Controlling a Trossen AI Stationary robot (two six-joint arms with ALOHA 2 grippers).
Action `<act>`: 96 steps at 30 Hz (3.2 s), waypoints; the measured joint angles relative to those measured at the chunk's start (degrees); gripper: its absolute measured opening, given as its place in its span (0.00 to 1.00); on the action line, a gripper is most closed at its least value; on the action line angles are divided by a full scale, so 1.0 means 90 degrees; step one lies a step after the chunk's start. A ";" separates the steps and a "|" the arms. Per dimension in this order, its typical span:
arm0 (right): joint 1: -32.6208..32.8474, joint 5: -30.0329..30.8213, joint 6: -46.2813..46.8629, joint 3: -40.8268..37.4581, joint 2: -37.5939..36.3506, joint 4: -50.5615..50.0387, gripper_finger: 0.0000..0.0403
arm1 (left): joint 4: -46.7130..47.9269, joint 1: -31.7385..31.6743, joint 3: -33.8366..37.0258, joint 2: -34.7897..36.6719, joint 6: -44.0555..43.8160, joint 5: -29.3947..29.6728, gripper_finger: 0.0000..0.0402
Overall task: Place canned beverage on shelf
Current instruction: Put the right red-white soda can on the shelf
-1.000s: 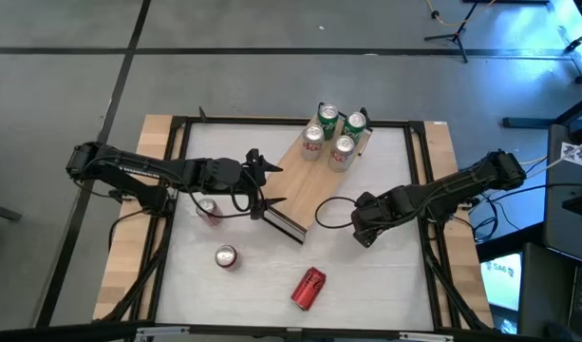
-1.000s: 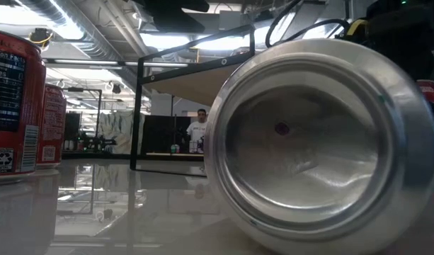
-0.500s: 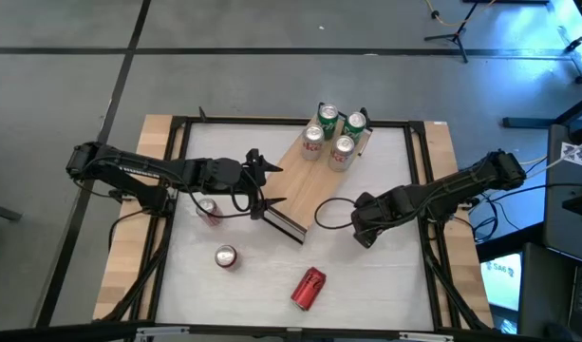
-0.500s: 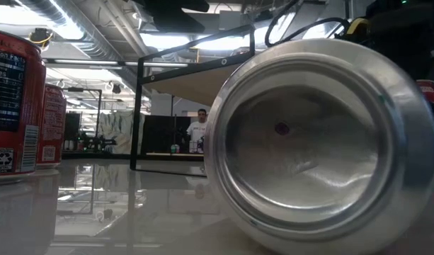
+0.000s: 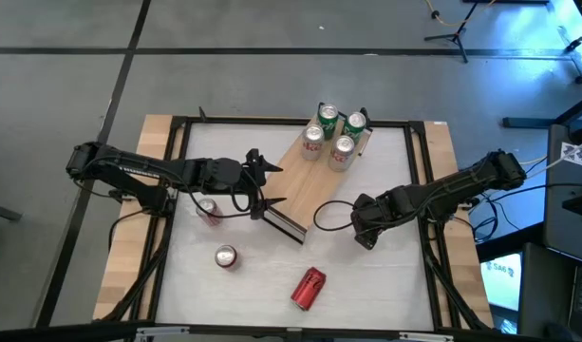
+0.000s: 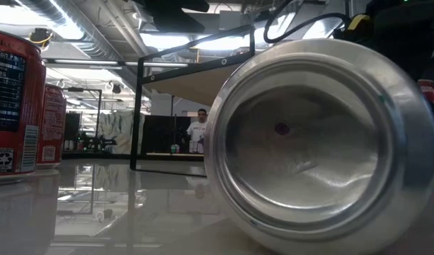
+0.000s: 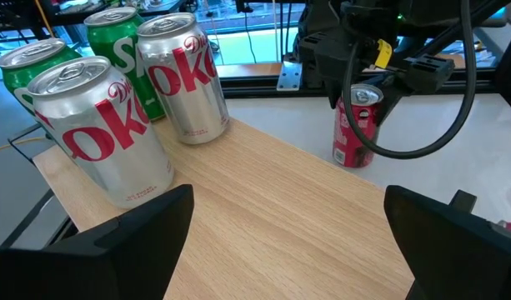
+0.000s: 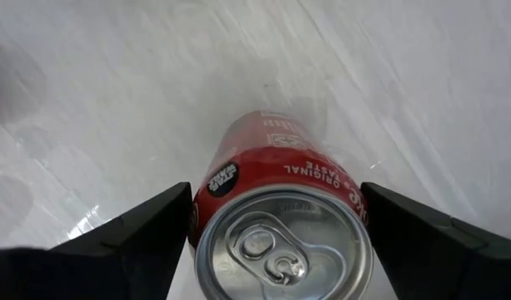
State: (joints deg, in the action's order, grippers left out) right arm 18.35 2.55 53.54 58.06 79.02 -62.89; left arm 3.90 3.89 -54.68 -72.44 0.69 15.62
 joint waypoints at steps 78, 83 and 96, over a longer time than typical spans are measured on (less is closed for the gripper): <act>0.0000 -0.0326 -0.8131 0.0402 -0.0393 0.0291 0.89 | -0.0002 0.0000 0.0000 0.0000 -0.0002 0.0000 0.96; 0.0000 -0.0188 -0.8742 0.0872 -0.0393 0.0014 0.89 | -0.0002 0.0001 0.0000 0.0000 -0.0002 0.0000 0.96; 0.0000 -0.0191 -1.2306 0.1064 -0.0393 -0.1911 0.89 | -0.0002 -0.0001 0.0000 0.0000 -0.0015 0.0521 0.96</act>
State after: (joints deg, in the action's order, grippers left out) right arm 18.35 0.83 -57.22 67.64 75.48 -80.09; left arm 3.88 3.88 -54.68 -72.44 0.56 20.31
